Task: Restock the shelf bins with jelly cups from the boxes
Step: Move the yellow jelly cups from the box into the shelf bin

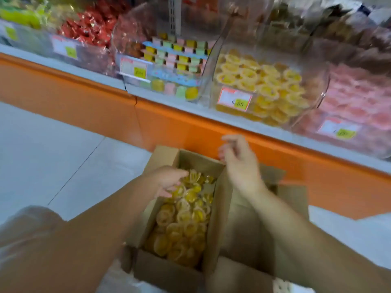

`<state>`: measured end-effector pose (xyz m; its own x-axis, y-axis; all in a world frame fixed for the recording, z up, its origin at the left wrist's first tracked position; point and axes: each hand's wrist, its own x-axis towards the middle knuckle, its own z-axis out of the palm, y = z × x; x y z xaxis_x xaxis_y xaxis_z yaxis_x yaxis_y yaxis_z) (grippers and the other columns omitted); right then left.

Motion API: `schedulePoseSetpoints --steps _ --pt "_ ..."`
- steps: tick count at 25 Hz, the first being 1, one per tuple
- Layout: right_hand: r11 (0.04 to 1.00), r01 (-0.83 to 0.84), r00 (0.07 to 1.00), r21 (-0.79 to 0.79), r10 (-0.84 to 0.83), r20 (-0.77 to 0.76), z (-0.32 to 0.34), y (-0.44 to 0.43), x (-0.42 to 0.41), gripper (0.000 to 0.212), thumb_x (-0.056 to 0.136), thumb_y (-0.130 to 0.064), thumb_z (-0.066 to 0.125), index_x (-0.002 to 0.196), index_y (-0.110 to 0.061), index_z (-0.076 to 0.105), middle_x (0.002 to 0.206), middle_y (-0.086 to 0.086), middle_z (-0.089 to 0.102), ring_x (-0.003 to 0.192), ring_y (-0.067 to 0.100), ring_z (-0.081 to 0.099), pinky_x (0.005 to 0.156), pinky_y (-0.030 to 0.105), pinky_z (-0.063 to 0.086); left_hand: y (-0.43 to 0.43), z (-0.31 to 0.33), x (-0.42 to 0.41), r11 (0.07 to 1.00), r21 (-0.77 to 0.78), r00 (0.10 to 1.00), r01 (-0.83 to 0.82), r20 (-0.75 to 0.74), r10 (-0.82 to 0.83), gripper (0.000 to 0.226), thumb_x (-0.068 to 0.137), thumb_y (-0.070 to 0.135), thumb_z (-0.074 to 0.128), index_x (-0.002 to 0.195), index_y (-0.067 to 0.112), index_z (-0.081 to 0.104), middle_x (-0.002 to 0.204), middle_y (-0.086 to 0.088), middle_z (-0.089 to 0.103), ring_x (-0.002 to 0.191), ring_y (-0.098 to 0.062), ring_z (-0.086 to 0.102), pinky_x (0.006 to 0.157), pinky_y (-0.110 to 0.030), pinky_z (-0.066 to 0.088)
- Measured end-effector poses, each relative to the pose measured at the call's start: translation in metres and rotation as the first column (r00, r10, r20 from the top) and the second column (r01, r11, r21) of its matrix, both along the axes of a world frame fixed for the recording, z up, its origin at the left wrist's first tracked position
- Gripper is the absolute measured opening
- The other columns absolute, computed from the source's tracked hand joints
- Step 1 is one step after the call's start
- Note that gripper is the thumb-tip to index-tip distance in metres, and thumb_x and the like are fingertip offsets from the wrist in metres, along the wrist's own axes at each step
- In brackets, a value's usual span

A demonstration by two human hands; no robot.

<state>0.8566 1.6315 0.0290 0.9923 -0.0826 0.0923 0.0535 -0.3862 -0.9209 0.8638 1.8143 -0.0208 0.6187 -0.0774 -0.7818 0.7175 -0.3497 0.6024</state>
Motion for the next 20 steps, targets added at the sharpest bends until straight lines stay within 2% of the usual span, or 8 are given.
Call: schedulePoseSetpoints --steps 1,3,5,7,9,13,16,20 --pt "0.998 -0.022 0.973 -0.053 0.009 -0.23 -0.028 0.012 -0.009 0.019 0.099 -0.031 0.041 0.111 -0.035 0.055 0.108 -0.003 0.064 0.097 0.017 0.06 0.09 0.036 0.049 0.0 -0.019 -0.008 0.999 -0.005 0.999 -0.039 -0.01 0.039 0.053 0.099 0.043 0.054 0.143 0.014 0.049 0.136 -0.007 0.055 0.123 -0.023 0.052 0.097 -0.038 0.046" --pt "1.0 -0.018 0.738 -0.019 0.0 -0.675 -0.073 0.03 -0.013 0.035 0.102 -0.037 0.036 0.132 -0.024 0.05 0.131 0.001 0.055 0.113 0.021 0.054 0.098 0.037 0.045 -0.004 -0.056 -0.023 0.992 -0.041 0.992 -0.122 -0.043 0.12 0.061 0.089 0.056 0.059 0.136 0.016 0.058 0.134 -0.006 0.06 0.117 -0.023 0.058 0.095 -0.034 0.05" --pt "0.996 0.068 0.514 0.059 0.016 -0.858 -0.108 0.046 -0.01 0.046 0.101 -0.037 0.038 0.141 -0.015 0.042 0.14 0.007 0.049 0.122 0.028 0.049 0.098 0.036 0.042 -0.007 -0.092 -0.037 0.982 -0.049 0.981 -0.184 -0.064 0.181 0.063 0.083 0.062 0.062 0.13 0.02 0.063 0.131 -0.003 0.063 0.113 -0.024 0.061 0.091 -0.031 0.056" --pt "0.998 0.063 0.476 0.0 -0.03 -0.879 -0.139 0.056 -0.009 0.044 0.102 -0.028 0.038 0.14 -0.006 0.044 0.141 0.013 0.049 0.126 0.03 0.048 0.097 0.033 0.042 -0.006 -0.125 -0.045 0.985 0.039 0.982 -0.166 -0.079 0.169 0.078 0.077 0.071 0.056 0.138 0.024 0.055 0.141 -0.003 0.055 0.124 -0.027 0.055 0.1 -0.034 0.051" --pt "0.995 0.046 0.462 -0.086 -0.098 -0.881 -0.169 0.064 -0.014 0.043 0.102 -0.022 0.036 0.139 -0.001 0.043 0.142 0.016 0.046 0.13 0.03 0.046 0.1 0.03 0.04 -0.007 -0.134 -0.045 0.99 0.138 0.988 -0.042 -0.141 0.061 0.093 0.079 0.077 0.044 0.153 0.022 0.034 0.156 -0.009 0.038 0.142 -0.034 0.035 0.118 -0.044 0.03" --pt "0.971 0.103 0.444 -0.214 -0.238 -0.864 -0.212 0.065 -0.035 0.049 0.102 -0.032 0.04 0.147 -0.014 0.033 0.15 0.008 0.032 0.136 0.028 0.035 0.104 0.026 0.031 -0.02 -0.137 -0.04 0.928 0.312 0.972 0.205 -0.173 -0.157 0.065 0.103 0.058 0.018 0.159 0.027 0.011 0.165 -0.006 0.014 0.152 -0.03 0.01 0.121 -0.046 0.01" --pt "0.95 -0.057 0.469 -0.306 -0.245 -0.848 -0.223 0.055 -0.033 0.054 0.095 -0.049 0.046 0.144 -0.03 0.036 0.145 0.011 0.037 0.13 0.032 0.041 0.105 0.034 0.034 -0.031 -0.156 -0.044 0.872 0.373 0.949 0.316 -0.126 -0.29 0.063 0.102 0.055 0.012 0.158 0.026 0.015 0.166 -0.004 0.013 0.149 -0.032 0.013 0.119 -0.05 0.015" --pt "0.956 -0.119 0.43 -0.27 -0.195 -0.882 -0.232 0.058 -0.031 0.059 0.096 -0.055 0.038 0.149 -0.035 0.023 0.151 0.01 0.029 0.136 0.035 0.032 0.11 0.039 0.028 -0.035 -0.166 -0.048 0.894 0.377 0.964 0.242 0.01 -0.265 0.05 0.109 0.032 0.012 0.154 0.017 0.027 0.162 -0.01 0.022 0.144 -0.034 0.027 0.115 -0.042 0.022"
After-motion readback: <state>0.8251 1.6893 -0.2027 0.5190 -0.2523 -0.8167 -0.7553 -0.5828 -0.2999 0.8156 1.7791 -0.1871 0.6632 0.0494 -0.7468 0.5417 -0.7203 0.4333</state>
